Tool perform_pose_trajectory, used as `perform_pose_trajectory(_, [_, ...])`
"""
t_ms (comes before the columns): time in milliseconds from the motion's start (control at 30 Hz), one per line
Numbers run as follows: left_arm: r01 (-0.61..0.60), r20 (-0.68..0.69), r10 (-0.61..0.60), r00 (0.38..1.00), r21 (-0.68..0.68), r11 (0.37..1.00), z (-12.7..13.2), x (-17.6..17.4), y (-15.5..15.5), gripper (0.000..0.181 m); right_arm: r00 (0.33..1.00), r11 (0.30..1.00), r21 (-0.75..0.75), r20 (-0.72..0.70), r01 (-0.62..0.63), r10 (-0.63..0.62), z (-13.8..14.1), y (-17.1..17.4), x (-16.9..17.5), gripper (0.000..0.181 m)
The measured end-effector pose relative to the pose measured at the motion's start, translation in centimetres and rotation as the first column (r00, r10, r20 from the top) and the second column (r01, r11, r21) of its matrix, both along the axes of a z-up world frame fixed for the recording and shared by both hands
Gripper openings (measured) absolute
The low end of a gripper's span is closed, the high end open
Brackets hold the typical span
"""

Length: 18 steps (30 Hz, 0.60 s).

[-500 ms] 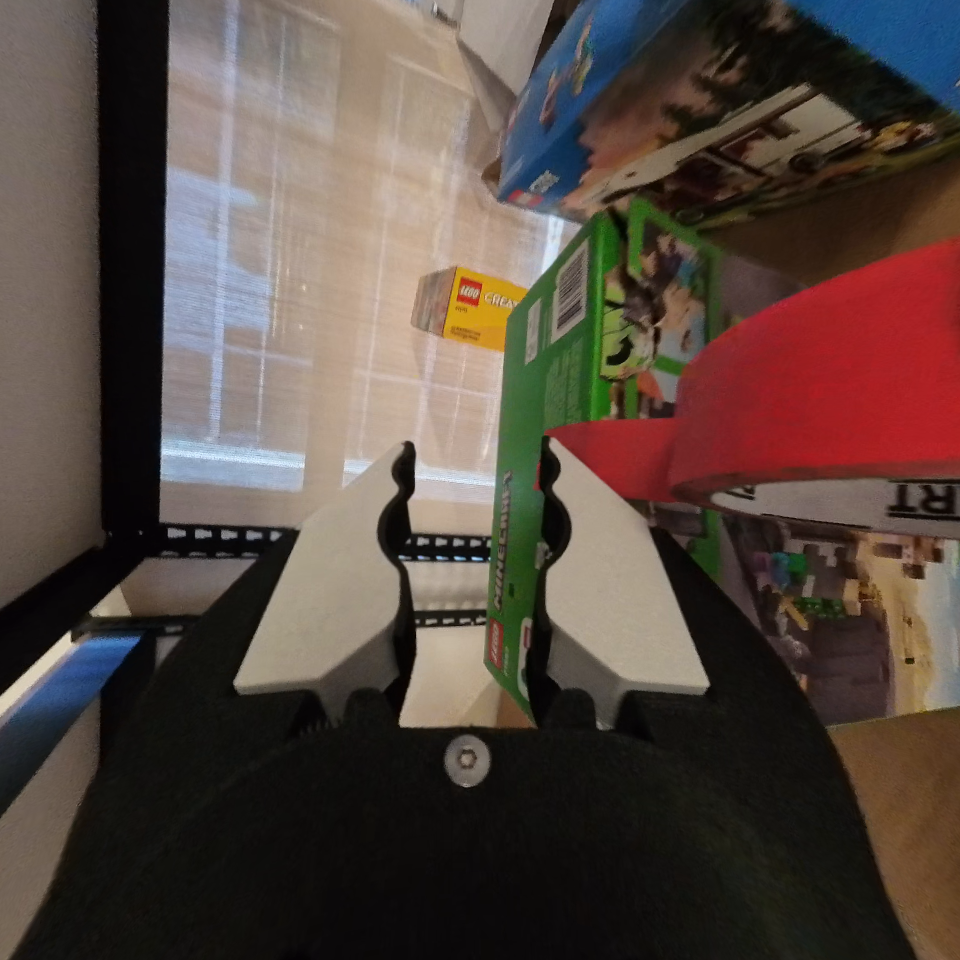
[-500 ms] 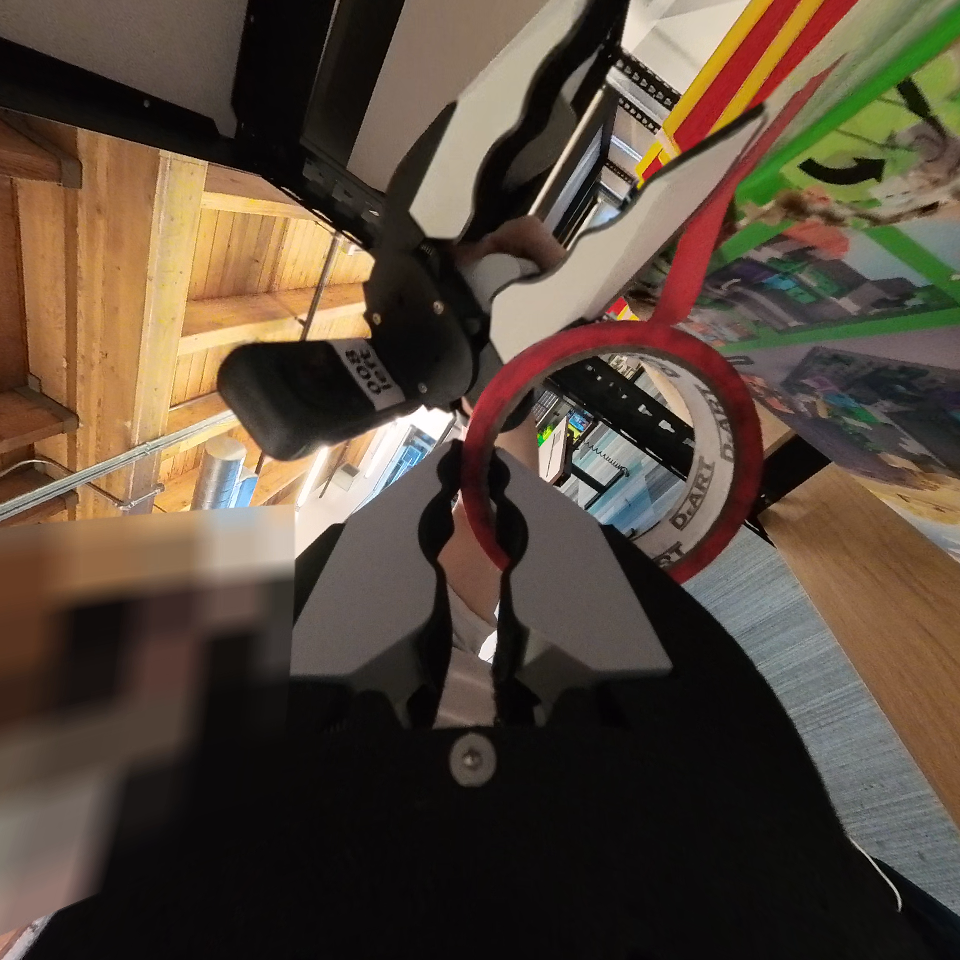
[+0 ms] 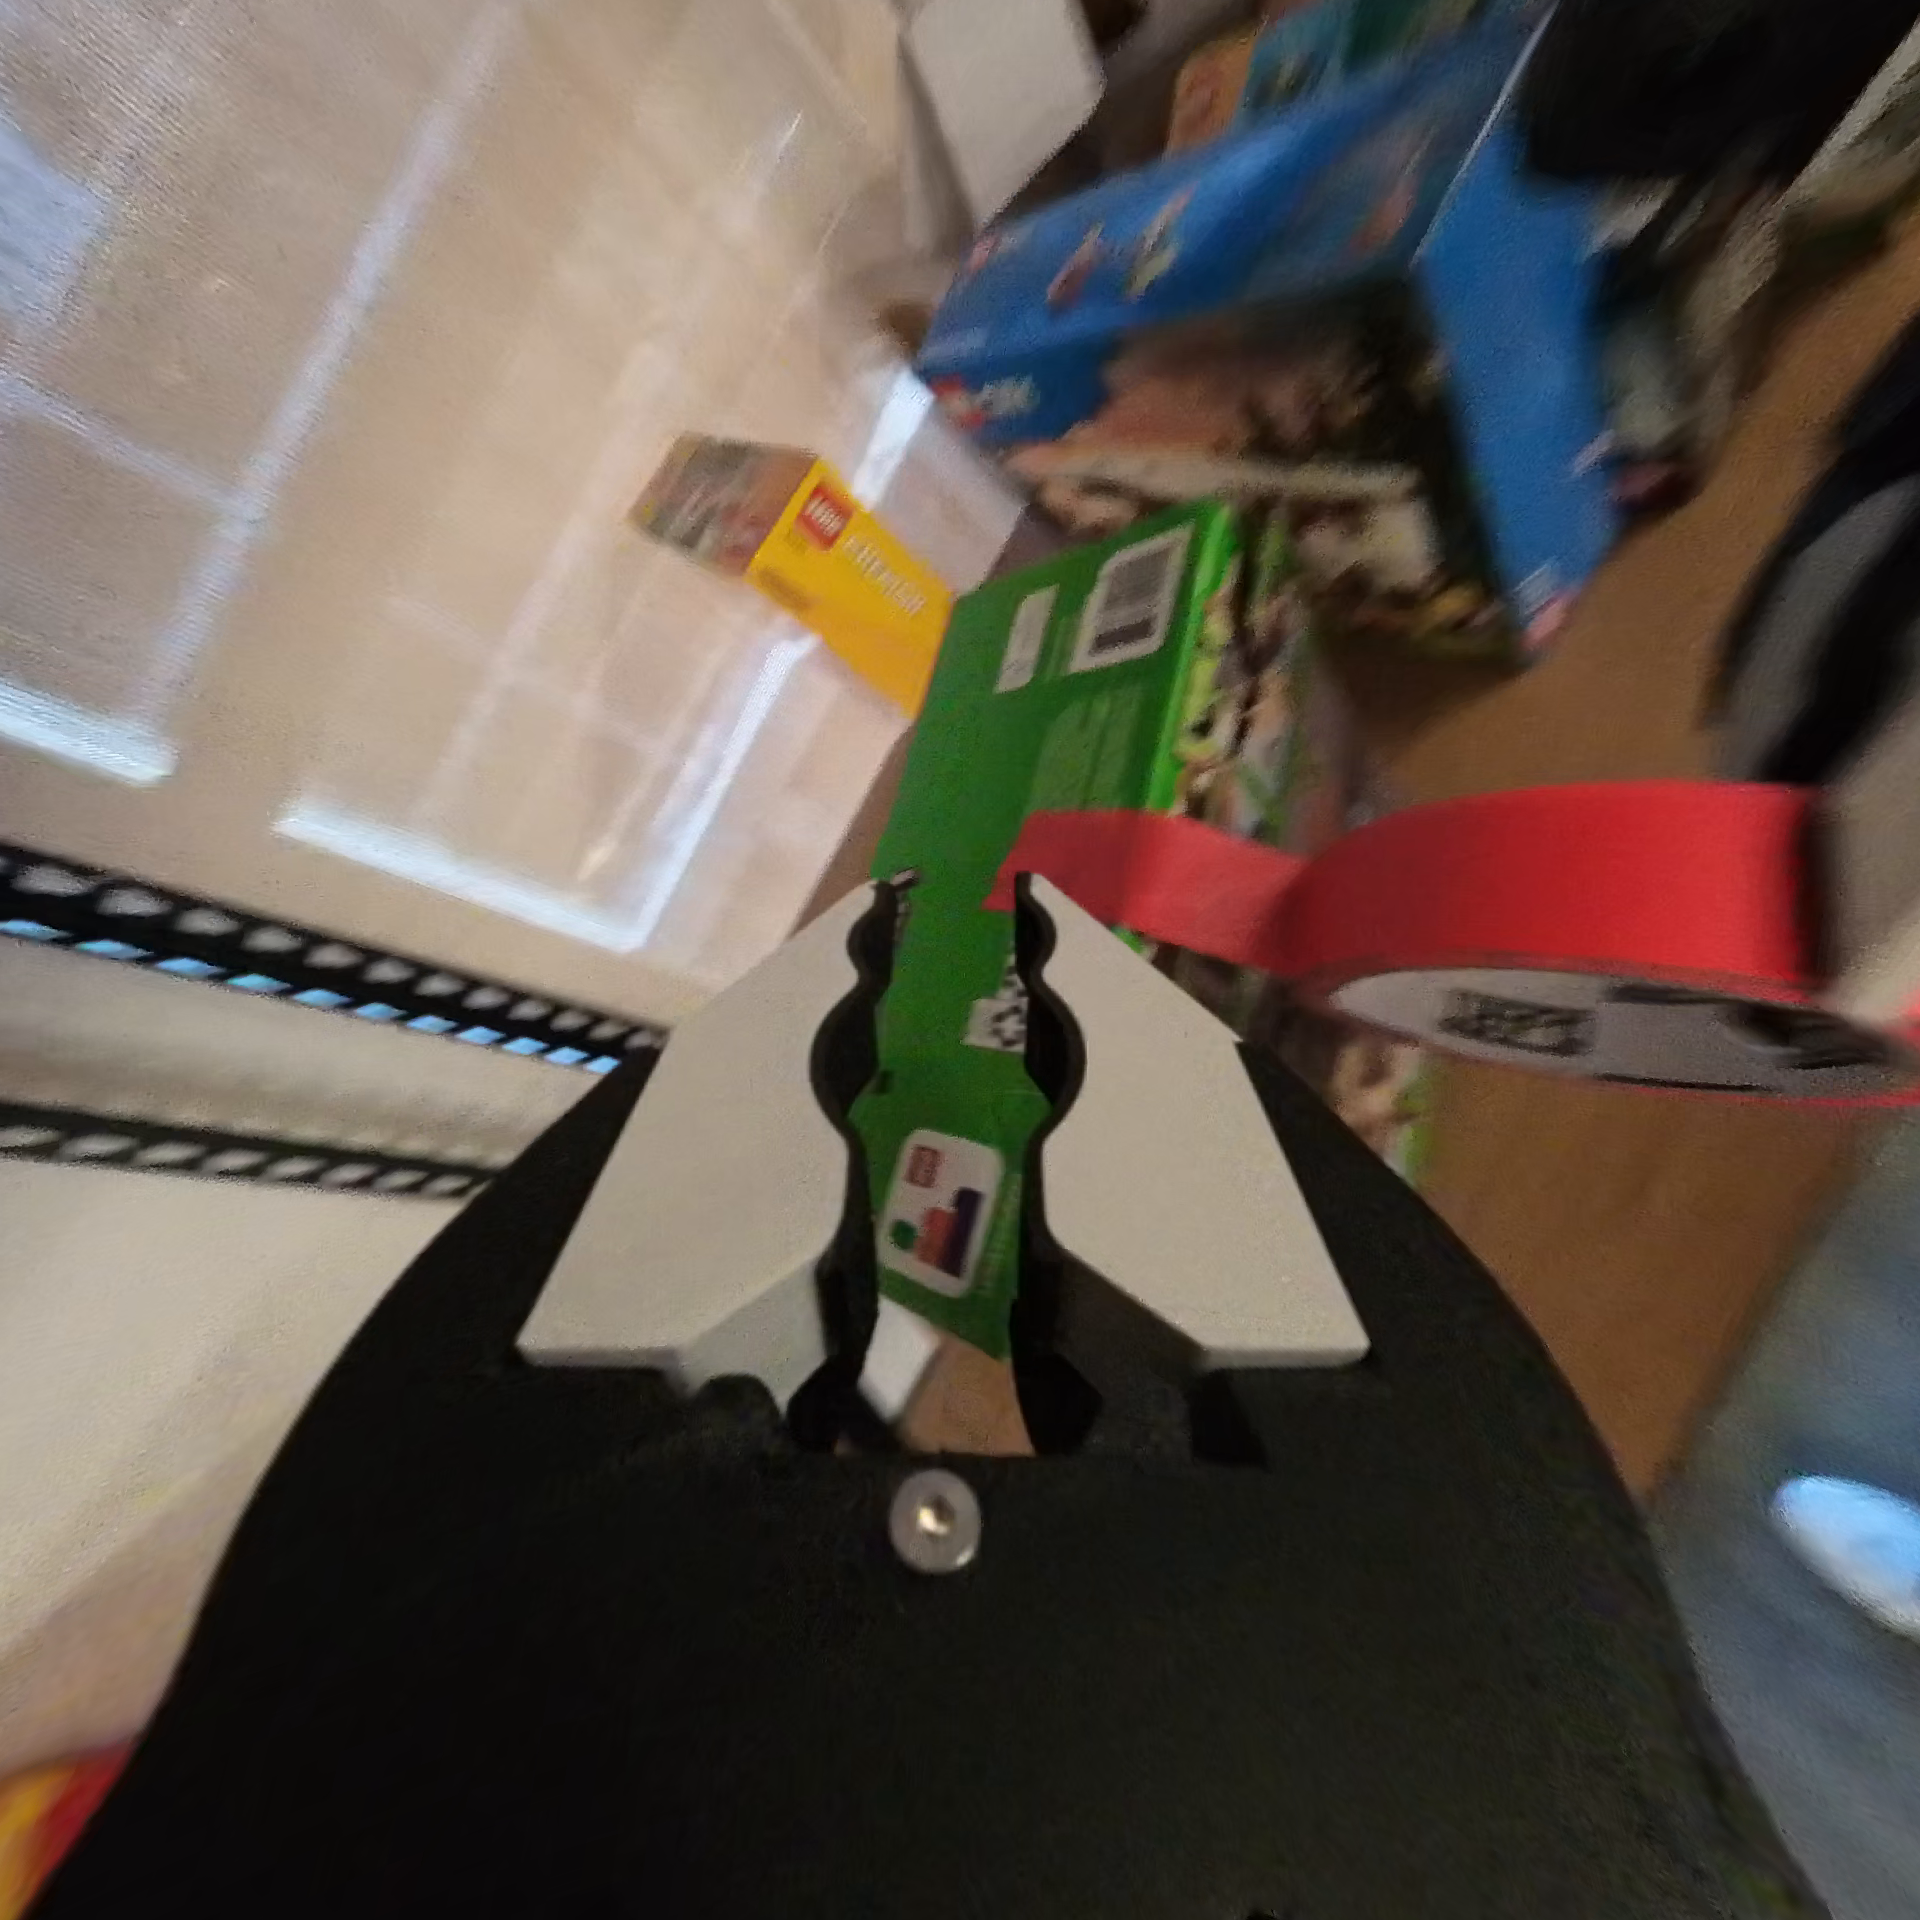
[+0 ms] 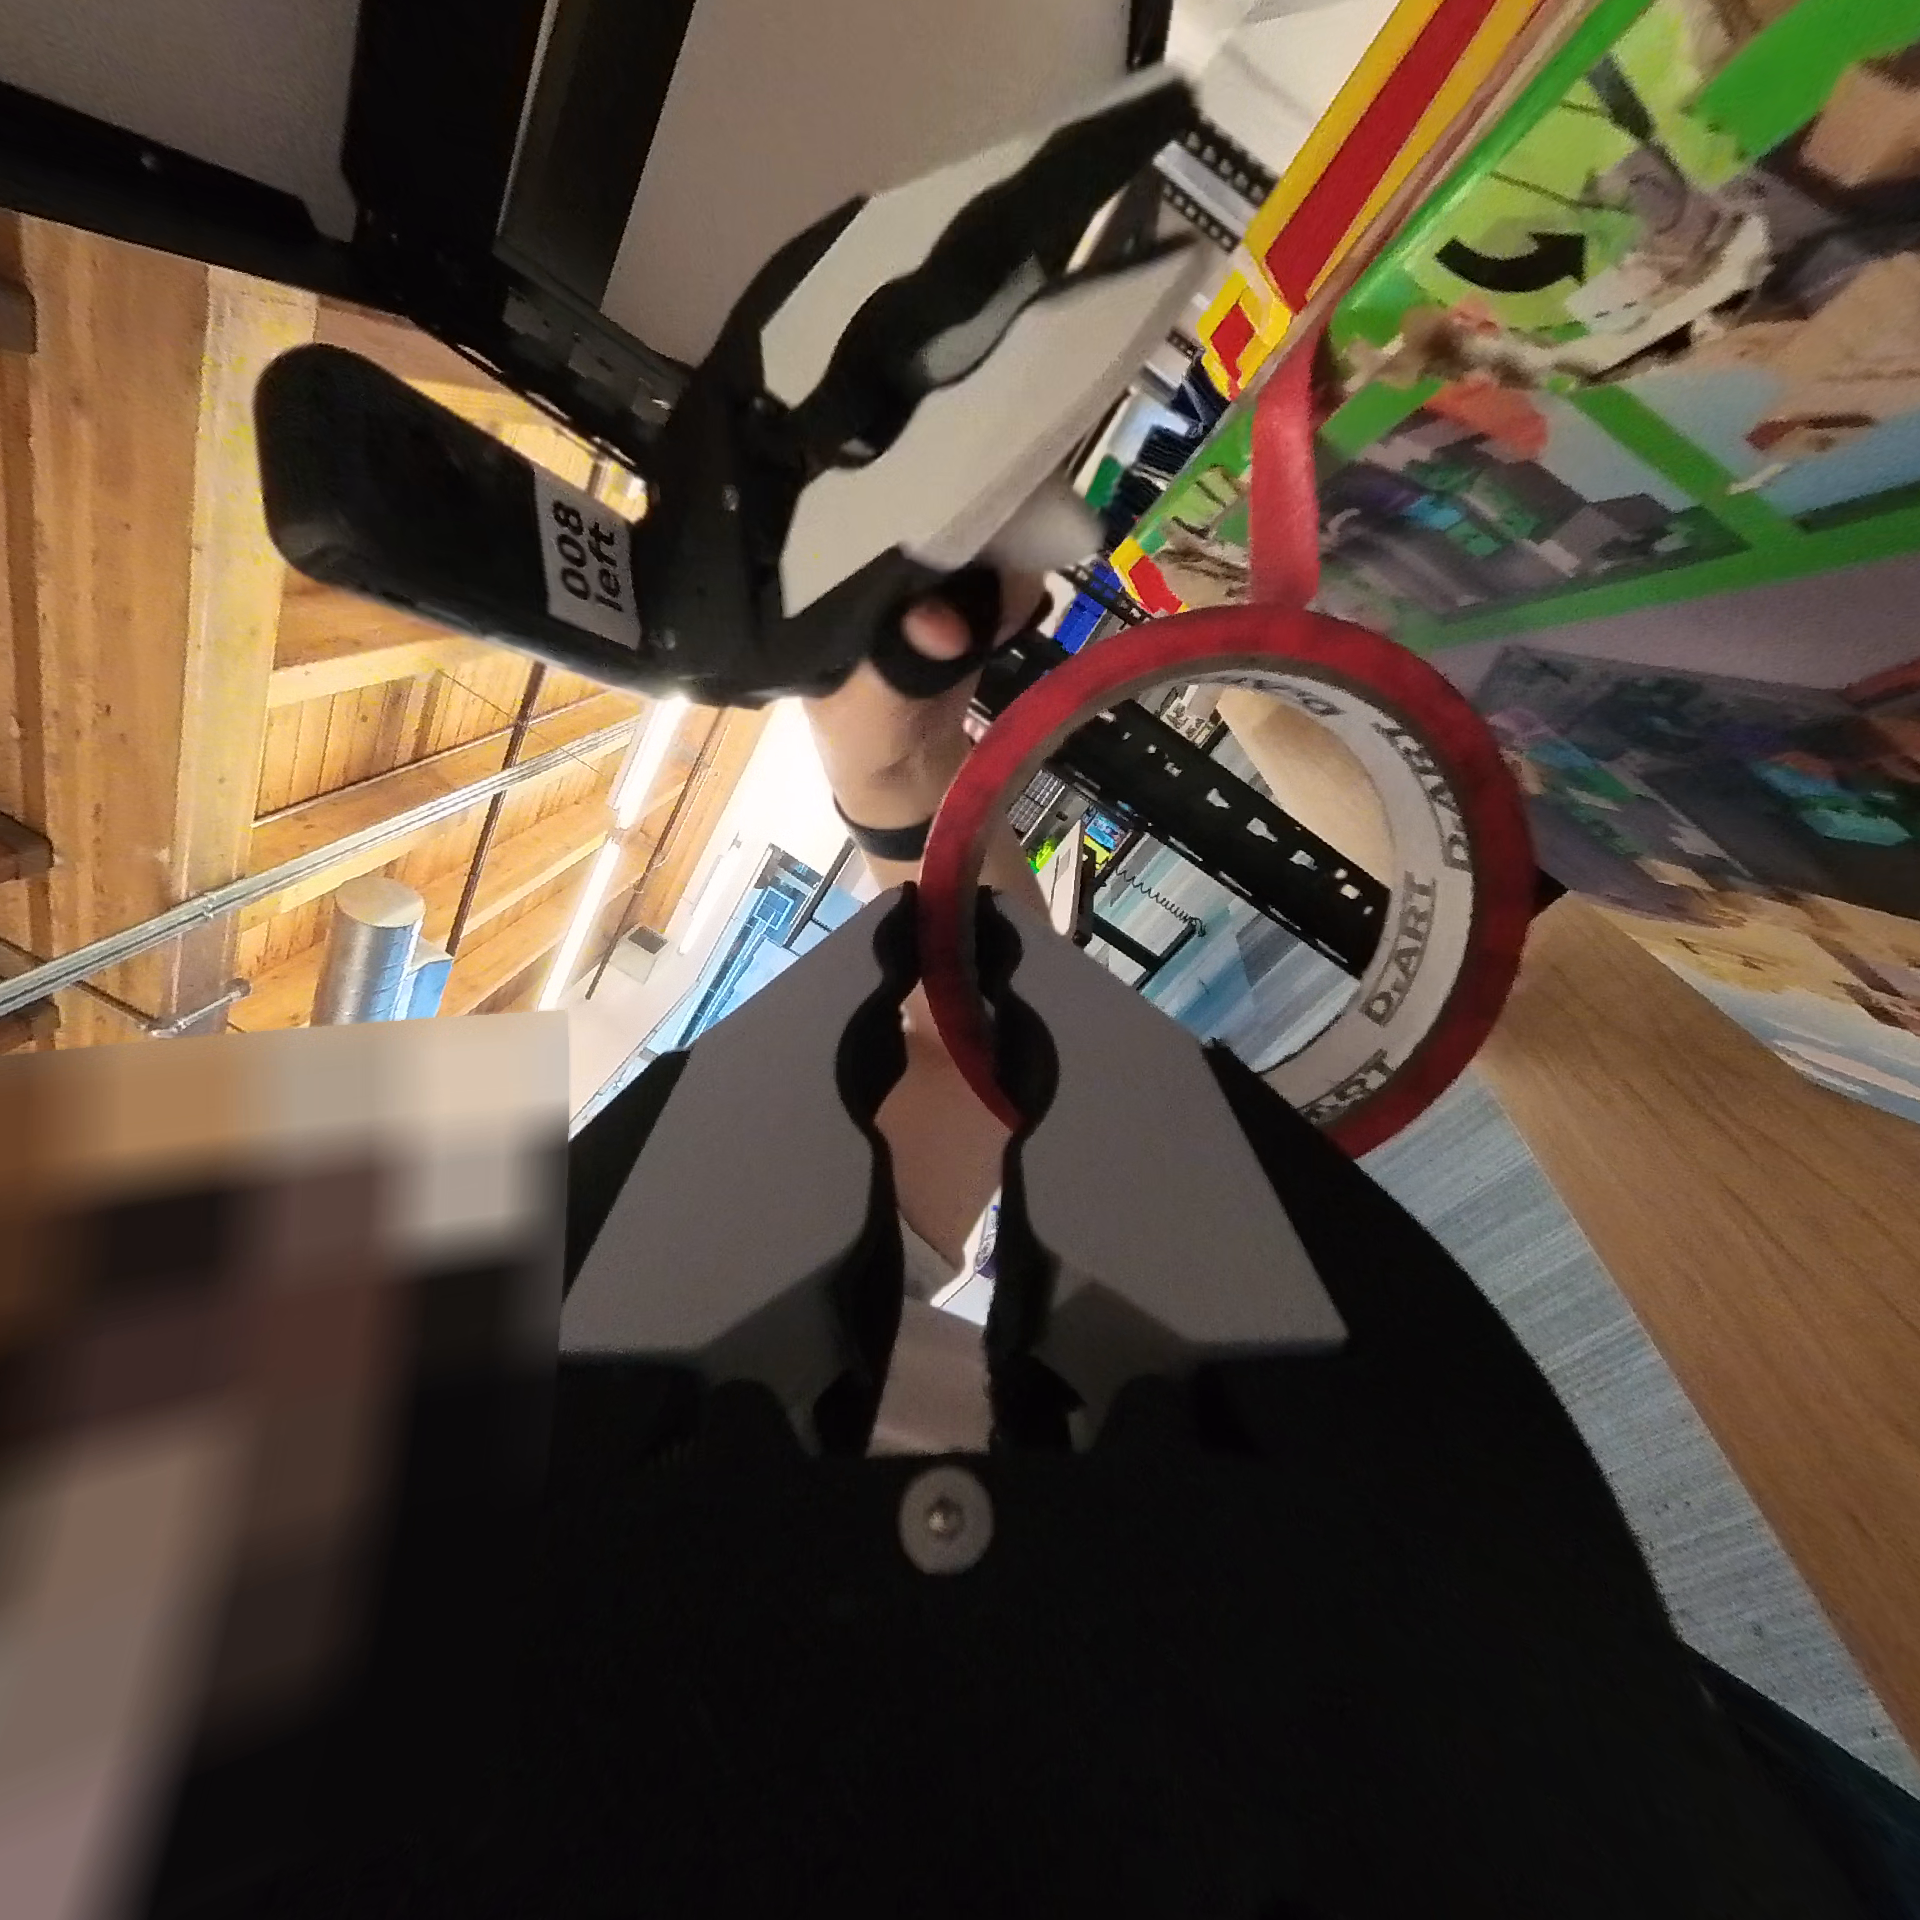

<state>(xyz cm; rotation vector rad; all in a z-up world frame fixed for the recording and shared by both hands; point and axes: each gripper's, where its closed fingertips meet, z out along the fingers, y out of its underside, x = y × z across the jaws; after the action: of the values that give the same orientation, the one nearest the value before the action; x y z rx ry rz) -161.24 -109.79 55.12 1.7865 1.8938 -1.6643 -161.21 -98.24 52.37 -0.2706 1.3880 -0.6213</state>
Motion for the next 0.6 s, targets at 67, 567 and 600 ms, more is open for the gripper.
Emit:
perform_pose_trajectory(67, [0.13,-0.098,-0.122,0.988,0.091,0.987,0.7,-0.3,2.8,0.04,1.0,1.0,-0.012,0.008,-0.001,0.001,0.3,0.1,-0.1,0.006])
perform_pose_trajectory(567, [0.198,0.231,-0.156,0.96,-0.171,0.965,-3.9,0.1,2.1,0.03,0.999,1.0,-0.01,-0.017,-0.029,0.029,0.0,0.4,0.0,0.007])
perform_pose_trajectory(600, [0.211,0.222,-0.17,0.96,-0.176,0.961,-3.9,-0.1,2.2,0.028,0.999,0.999,-0.011,-0.02,-0.032,0.032,-0.1,0.4,0.0,0.007])
